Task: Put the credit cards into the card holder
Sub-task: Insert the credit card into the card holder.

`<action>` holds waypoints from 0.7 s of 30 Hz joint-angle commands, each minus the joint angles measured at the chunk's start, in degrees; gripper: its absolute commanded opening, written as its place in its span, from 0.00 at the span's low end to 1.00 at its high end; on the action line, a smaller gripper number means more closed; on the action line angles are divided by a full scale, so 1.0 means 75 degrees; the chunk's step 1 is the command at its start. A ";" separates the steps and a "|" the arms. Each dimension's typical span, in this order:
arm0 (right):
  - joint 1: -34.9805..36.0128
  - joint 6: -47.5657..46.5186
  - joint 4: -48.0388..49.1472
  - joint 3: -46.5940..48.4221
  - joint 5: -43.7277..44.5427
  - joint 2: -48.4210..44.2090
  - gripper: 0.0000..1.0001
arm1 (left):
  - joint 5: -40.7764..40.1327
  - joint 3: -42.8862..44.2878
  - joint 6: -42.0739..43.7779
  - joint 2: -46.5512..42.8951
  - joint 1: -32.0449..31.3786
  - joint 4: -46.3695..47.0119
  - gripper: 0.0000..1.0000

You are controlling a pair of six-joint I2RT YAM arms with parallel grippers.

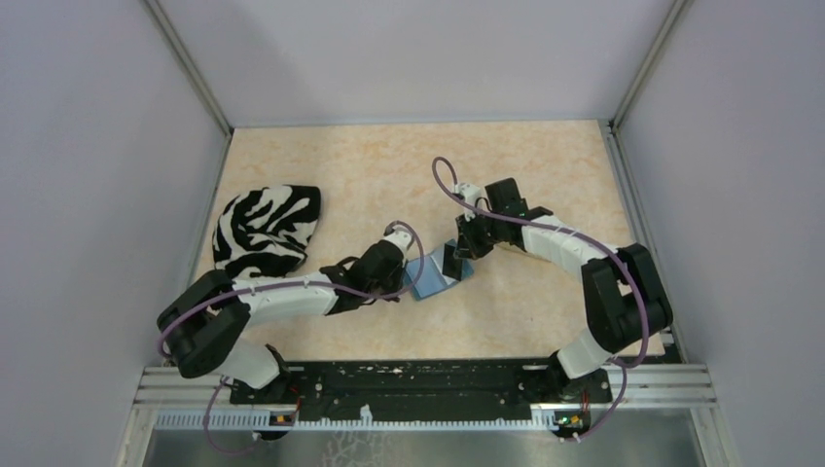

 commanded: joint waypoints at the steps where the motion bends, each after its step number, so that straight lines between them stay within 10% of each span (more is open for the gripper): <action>1: -0.0105 0.0029 -0.0116 0.0445 -0.0759 0.0301 0.00 | 0.0627 -0.0060 -0.0138 0.0102 0.0428 0.0063 0.09; 21: -0.0605 0.1381 0.0418 0.0295 -0.1883 0.0881 0.00 | 0.2876 0.0753 -0.0146 0.1126 0.1883 0.0435 0.25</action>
